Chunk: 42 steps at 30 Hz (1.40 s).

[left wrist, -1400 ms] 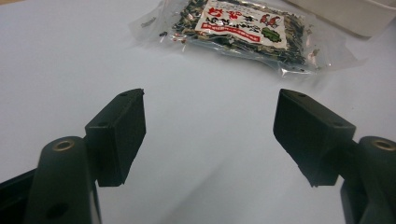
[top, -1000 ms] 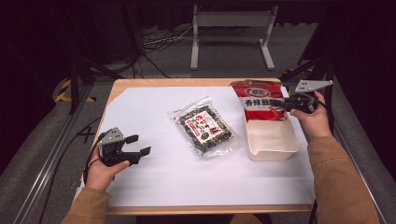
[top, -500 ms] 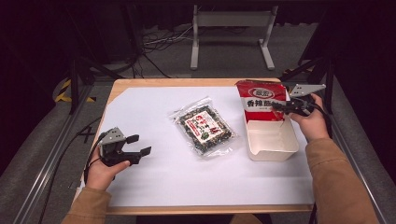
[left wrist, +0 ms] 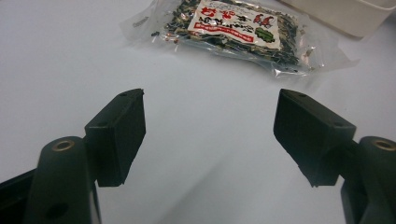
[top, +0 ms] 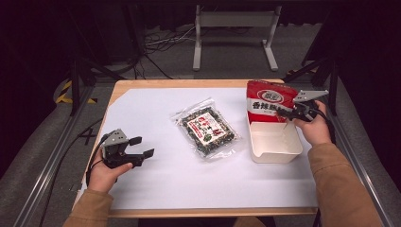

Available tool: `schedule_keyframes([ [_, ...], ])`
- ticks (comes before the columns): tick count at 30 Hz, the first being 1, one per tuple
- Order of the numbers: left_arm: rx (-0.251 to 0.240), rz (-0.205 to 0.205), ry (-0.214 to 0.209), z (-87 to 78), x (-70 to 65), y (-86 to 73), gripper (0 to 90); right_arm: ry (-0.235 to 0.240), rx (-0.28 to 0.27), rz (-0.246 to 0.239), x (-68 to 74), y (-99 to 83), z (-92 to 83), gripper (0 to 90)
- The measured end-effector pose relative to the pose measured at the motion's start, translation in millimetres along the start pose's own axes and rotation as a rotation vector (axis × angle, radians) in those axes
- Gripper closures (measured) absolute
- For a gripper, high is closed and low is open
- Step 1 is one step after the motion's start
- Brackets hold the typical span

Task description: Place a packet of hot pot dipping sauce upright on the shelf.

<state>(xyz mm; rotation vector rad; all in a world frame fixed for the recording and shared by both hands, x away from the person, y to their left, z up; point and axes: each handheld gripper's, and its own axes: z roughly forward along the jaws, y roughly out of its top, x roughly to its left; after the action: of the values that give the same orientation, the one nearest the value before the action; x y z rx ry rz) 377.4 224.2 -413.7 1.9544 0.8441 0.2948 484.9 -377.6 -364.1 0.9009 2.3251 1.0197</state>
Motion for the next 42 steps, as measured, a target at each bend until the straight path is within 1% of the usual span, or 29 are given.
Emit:
schedule_keyframes([
  [1, 0.0, 0.0, -0.002, 0.2, 0.2, 0.1, 26.0, -0.008, -0.004, -0.004, 0.0, 0.1, -0.2, 82.9],
  [2, -0.001, 0.003, 0.0, 0.4, 0.5, 0.2, 26.0, -0.023, -0.007, -0.002, 0.3, 0.0, -0.7, 76.9],
  [3, -0.002, -0.004, -0.002, 0.7, 0.2, 0.2, 25.9, -0.039, -0.015, 0.01, 0.7, -0.4, -1.4, 70.1],
  [4, -0.002, -0.004, -0.002, 0.7, 0.2, 0.2, 25.9, -0.039, -0.015, 0.01, 0.7, -0.4, -1.4, 70.1],
  [5, -0.001, -0.008, -0.002, 1.0, 0.1, 0.4, 25.9, -0.049, -0.035, 0.036, 0.5, -1.2, -2.4, 64.9],
  [6, -0.002, -0.008, -0.003, 1.7, 0.2, 0.7, 25.8, -0.039, -0.071, 0.092, -0.3, -2.6, -4.6, 57.3],
  [7, -0.003, -0.002, -0.005, 2.2, 0.6, 1.1, 25.6, -0.034, -0.093, 0.135, -0.2, -3.0, -6.6, 50.7],
  [11, 0.003, 0.007, -0.008, 4.4, 0.3, 3.0, 24.6, -0.056, -0.114, 0.151, 3.6, -2.2, -15.5, 39.3],
  [13, 0.006, -0.002, -0.029, 5.8, 0.9, 4.1, 23.9, -0.061, -0.145, 0.176, 6.5, -2.4, -21.0, 36.0],
  [14, 0.006, -0.017, -0.047, 6.8, 1.2, 4.5, 23.8, -0.064, -0.159, 0.19, 8.0, -2.6, -23.9, 34.5],
  [16, 0.003, -0.014, -0.057, 8.5, 1.5, 5.5, 22.8, -0.082, -0.174, 0.196, 10.8, -3.1, -30.3, 33.6],
  [17, 0.007, -0.007, -0.052, 8.8, 1.7, 6.5, 22.6, -0.09, -0.179, 0.199, 12.2, -3.4, -33.7, 33.1],
  [18, 0.007, -0.014, -0.048, 9.0, 1.2, 7.0, 22.2, -0.096, -0.185, 0.205, 13.8, -4.1, -37.7, 33.1],
  [20, 0.006, -0.006, -0.044, 8.9, 1.0, 8.5, 21.7, -0.106, -0.186, 0.211, 16.2, -5.2, -43.5, 33.0],
  [22, 0.013, -0.008, -0.034, 8.3, 0.6, 10.0, 21.3, -0.126, -0.181, 0.196, 19.7, -6.5, -50.3, 33.3],
  [24, 0.018, -0.005, -0.031, 8.1, 0.4, 11.1, 20.9, -0.128, -0.185, 0.192, 22.0, -8.4, -55.3, 33.5],
  [26, 0.022, -0.016, -0.03, 8.0, -0.6, 11.9, 20.9, -0.126, -0.184, 0.195, 24.5, -11.3, -60.6, 34.1],
  [27, 0.026, -0.017, -0.034, 8.1, -0.9, 12.4, 20.5, -0.129, -0.18, 0.192, 26.5, -12.7, -64.0, 34.3],
  [29, 0.032, -0.014, -0.024, 8.4, -2.1, 13.4, 19.9, -0.129, -0.179, 0.181, 32.2, -13.5, -71.0, 35.0],
  [30, 0.032, -0.013, -0.01, 8.8, -3.3, 13.9, 19.2, -0.124, -0.185, 0.178, 34.4, -13.5, -73.5, 35.6],
  [31, 0.033, -0.013, 0.004, 8.8, -4.3, 14.2, 17.5, -0.11, -0.199, 0.177, 38.5, -13.4, -77.7, 37.1],
  [33, 0.04, -0.007, 0.011, 8.1, -5.3, 14.4, 16.0, -0.095, -0.21, 0.17, 45.5, -13.2, -84.2, 41.6],
  [36, 0.034, -0.017, 0.009, 6.8, -5.7, 14.3, 14.0, -0.083, -0.213, 0.138, 55.2, -11.3, -90.5, 42.5],
  [38, 0.034, -0.012, 0.006, 5.4, -5.3, 15.0, 13.8, -0.059, -0.2, 0.127, 62.5, -9.0, -92.7, 44.3],
  [39, 0.034, -0.012, 0.006, 5.4, -5.3, 15.0, 13.9, -0.044, -0.205, 0.12, 67.6, -7.4, -92.9, 44.4],
  [41, 0.026, -0.008, -0.007, 3.8, -6.6, 15.8, 17.7, -0.03, -0.203, 0.095, 75.9, -4.3, -92.7, 44.6],
  [42, 0.026, -0.008, -0.007, 3.8, -6.6, 15.8, 19.8, -0.017, -0.206, 0.084, 80.2, -2.7, -92.2, 44.6],
])
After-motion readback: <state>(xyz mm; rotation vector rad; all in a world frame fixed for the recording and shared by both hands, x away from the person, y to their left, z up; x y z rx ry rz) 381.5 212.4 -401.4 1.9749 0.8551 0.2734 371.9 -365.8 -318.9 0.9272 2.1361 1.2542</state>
